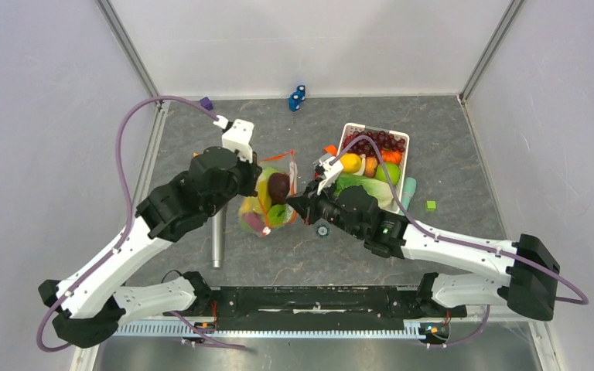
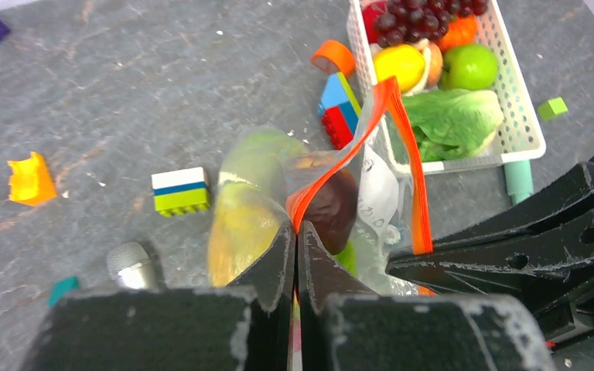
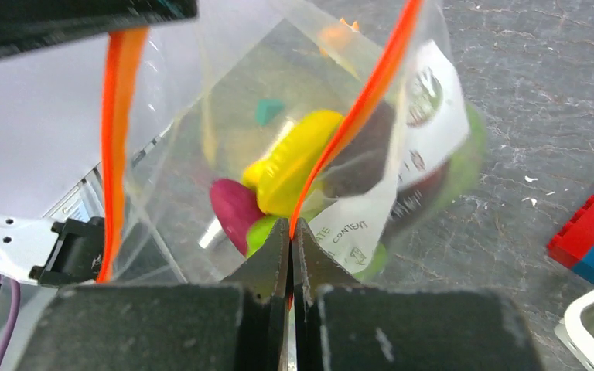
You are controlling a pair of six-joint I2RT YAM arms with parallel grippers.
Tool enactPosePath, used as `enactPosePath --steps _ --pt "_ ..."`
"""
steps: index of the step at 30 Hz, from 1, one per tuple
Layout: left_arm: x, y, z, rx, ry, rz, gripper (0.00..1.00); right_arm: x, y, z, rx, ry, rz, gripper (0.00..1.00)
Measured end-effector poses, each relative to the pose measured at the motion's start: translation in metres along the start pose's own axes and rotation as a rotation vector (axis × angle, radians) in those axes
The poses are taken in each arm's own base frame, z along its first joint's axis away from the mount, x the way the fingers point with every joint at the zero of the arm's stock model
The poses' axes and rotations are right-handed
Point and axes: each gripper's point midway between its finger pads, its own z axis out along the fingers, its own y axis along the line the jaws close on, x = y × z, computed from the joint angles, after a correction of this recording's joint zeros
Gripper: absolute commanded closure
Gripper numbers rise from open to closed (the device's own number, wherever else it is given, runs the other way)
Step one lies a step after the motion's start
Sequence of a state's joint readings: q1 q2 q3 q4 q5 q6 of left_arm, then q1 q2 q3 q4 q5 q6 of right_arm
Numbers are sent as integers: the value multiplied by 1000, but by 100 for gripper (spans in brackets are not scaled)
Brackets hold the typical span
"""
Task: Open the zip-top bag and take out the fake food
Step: Open the zipper of the food storage bag at the center of the board.
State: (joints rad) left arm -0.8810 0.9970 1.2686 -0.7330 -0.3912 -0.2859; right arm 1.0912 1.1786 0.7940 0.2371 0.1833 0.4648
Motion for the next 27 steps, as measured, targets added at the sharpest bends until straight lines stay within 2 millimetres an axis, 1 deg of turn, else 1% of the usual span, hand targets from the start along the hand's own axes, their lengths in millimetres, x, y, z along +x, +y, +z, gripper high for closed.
enactPosePath --steps 3,5,6,8,9,11,12,14,15,17,20,23,27 --pt "-8 11 -4 -26 -20 5 98 1 0 7 5 -13 14 100" --pt "-4 12 -2 -31 -6 9 98 6 -6 7 27 -19 30 100" --pt "2 12 2 -32 5 13 98 12 -11 6 42 -17 35 100" --pt "18 11 12 -34 39 24 98 31 -25 2 80 3 39 100" --pt "29 11 19 -37 63 33 98 43 -33 -1 106 19 40 100" --pt "59 9 35 -37 132 49 98 70 -54 -10 168 68 27 99" --pt "70 9 40 -39 158 54 98 83 -65 -16 202 91 19 98" --pt "92 7 50 -36 208 55 98 100 -82 -26 264 126 2 93" --pt "97 6 52 -34 219 52 98 104 -87 -30 283 135 -2 91" --pt "102 4 55 -26 227 47 98 107 -96 -39 317 138 -10 84" --pt "97 -2 58 -3 206 24 98 98 -98 -46 329 112 -12 73" --pt "94 -7 59 19 195 8 98 85 -93 -50 304 76 -16 65" --pt "95 -14 60 52 206 2 98 76 -81 -51 244 70 -30 60"
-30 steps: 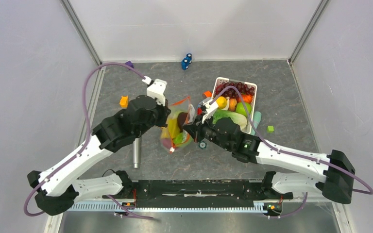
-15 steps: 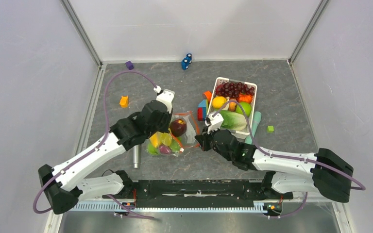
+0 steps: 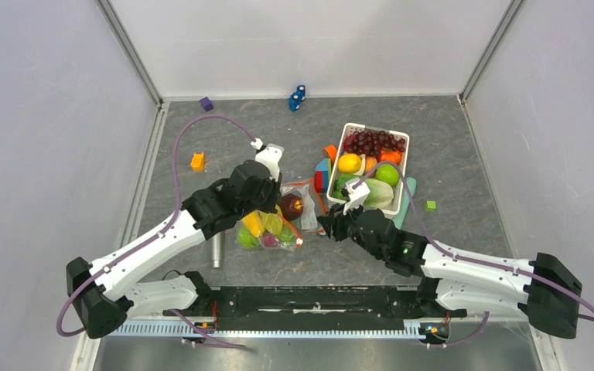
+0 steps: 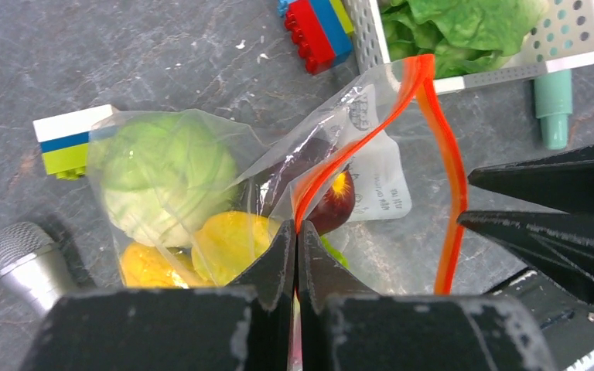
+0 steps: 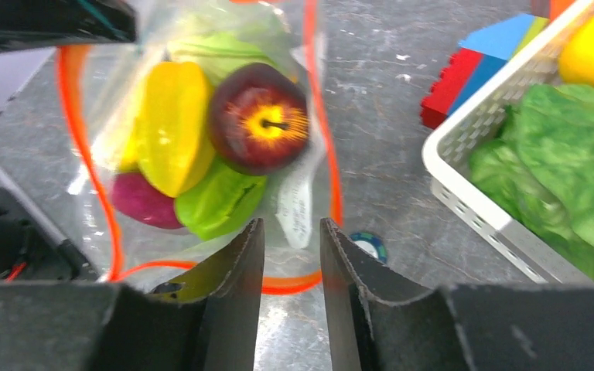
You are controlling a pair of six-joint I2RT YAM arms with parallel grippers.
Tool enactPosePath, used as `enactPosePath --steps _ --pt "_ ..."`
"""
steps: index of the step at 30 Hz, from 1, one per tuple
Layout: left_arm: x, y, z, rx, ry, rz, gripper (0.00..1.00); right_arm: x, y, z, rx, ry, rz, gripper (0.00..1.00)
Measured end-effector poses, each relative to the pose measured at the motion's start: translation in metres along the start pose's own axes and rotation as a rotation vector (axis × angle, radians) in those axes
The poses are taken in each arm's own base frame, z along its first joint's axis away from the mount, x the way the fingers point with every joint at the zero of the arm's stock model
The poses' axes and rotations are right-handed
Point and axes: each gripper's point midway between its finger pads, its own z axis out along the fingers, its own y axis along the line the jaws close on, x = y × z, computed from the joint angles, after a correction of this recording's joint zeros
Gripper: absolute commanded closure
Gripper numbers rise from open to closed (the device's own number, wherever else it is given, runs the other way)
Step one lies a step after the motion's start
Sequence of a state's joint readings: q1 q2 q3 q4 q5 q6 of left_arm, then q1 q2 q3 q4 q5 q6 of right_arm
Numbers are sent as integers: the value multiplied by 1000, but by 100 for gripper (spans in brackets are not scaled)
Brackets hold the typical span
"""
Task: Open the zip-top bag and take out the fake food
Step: Open the zipper of the food storage bag at the center of the board.
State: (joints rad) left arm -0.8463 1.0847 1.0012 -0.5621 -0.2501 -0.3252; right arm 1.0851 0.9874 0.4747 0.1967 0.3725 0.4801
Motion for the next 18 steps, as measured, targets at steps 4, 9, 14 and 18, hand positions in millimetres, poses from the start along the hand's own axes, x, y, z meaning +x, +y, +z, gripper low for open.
enactPosePath --steps 4,9,14,18 --pt "1 -9 1 43 12 -9 98 -16 22 -2 -89 -8 -4 58" --pt "-5 -20 -2 101 9 -17 98 -33 47 3 -181 -28 11 56" --pt "-10 -29 -6 147 5 -25 98 -15 51 18 -183 16 33 52" --pt "-18 -36 -12 183 -6 -29 98 -6 52 28 -182 27 69 46"
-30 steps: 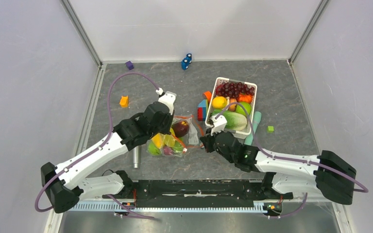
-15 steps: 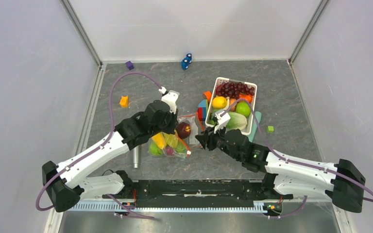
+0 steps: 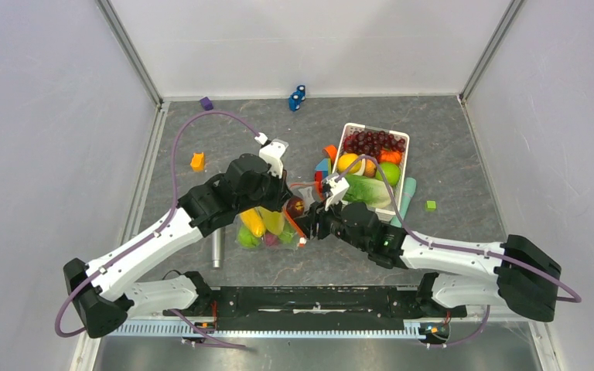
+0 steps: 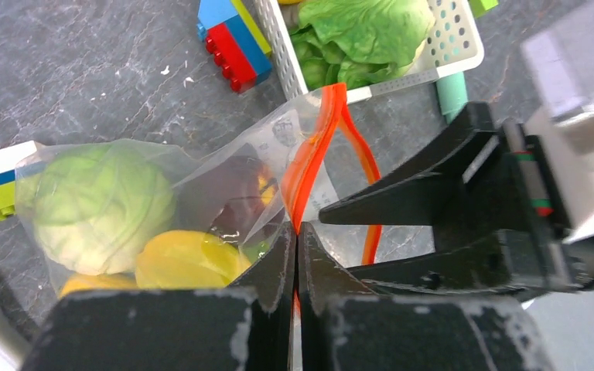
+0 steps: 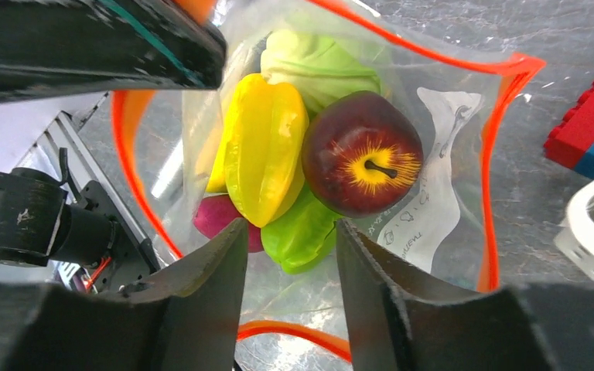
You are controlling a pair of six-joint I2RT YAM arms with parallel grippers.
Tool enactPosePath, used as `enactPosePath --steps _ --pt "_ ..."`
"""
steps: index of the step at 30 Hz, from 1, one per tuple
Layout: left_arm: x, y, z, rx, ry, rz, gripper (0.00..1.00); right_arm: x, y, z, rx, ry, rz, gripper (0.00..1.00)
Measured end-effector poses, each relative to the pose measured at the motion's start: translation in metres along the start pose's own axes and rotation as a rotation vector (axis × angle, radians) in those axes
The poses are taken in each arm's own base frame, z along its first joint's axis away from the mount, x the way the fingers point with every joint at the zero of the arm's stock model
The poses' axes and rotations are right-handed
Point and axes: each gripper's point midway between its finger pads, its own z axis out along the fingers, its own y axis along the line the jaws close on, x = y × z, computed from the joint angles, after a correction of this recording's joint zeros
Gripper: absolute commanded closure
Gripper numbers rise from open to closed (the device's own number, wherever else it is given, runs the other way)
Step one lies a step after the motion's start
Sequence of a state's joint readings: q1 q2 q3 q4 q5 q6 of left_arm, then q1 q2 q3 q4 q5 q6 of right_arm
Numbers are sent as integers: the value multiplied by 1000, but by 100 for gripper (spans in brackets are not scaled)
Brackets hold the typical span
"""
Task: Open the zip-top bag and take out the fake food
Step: Open the zipper of the food storage bag at the center of the board, then pick up the fake fruit from the zipper food storage bag.
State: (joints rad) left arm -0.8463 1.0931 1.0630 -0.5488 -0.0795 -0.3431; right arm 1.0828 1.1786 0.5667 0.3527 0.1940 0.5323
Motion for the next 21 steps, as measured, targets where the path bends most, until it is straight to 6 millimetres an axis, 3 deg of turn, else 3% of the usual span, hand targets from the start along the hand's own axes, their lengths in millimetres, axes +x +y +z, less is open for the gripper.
enactPosePath --steps 10,14,21 --pt "-6 -8 -6 37 -11 -22 98 19 -17 7 25 -8 109 35" --pt "-7 -9 -8 39 -18 -36 98 18 -29 10 49 -31 174 26" --pt "-5 -10 -8 46 -14 -37 98 17 -32 22 42 -41 260 18"
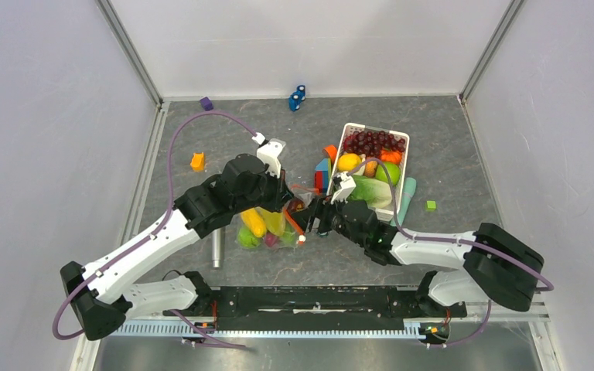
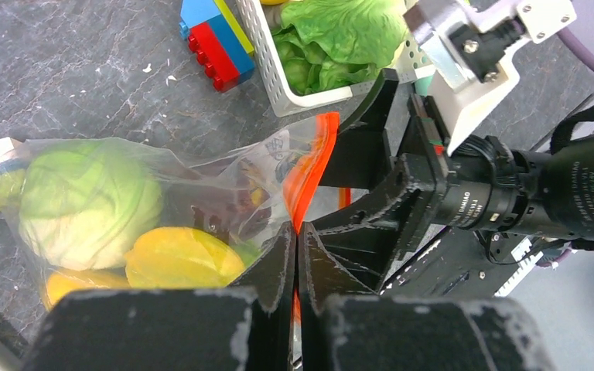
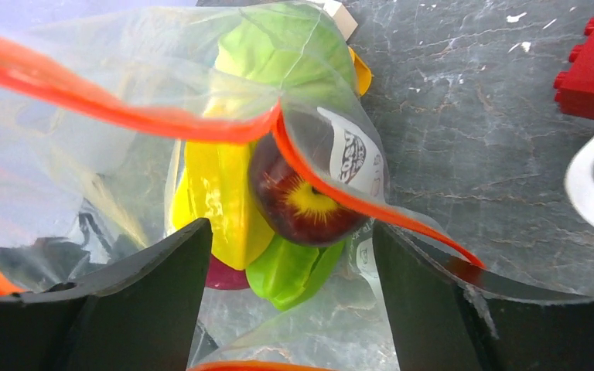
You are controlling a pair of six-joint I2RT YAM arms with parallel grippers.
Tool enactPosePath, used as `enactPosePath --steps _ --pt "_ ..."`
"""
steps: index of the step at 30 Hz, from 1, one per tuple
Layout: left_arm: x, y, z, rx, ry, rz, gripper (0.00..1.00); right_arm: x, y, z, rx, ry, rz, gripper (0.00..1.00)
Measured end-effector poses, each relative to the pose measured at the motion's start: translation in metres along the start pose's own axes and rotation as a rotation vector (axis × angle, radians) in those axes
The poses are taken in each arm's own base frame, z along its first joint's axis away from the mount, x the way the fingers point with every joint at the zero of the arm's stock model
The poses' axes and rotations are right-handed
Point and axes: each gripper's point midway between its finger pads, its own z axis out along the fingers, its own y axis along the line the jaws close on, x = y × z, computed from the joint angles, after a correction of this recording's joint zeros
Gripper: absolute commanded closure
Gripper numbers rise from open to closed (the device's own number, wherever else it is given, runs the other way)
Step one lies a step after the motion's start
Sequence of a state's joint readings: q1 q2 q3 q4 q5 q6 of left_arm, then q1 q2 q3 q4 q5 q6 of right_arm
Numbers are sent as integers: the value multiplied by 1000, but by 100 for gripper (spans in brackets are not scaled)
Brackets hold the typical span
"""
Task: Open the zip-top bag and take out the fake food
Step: Pick up the fake fruit from the zipper food storage bag.
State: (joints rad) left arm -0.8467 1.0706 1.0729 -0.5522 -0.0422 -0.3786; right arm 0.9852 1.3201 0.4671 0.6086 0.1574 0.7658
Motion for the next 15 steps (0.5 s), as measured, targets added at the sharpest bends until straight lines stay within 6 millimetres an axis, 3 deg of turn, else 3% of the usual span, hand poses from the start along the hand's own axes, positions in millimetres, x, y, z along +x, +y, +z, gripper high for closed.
enactPosePath --steps 3,15 --pt "0 0 0 2 1 -3 98 1 2 7 -1 9 34 18" --pt "15 2 4 6 35 -5 98 4 15 16 -51 45 142 45"
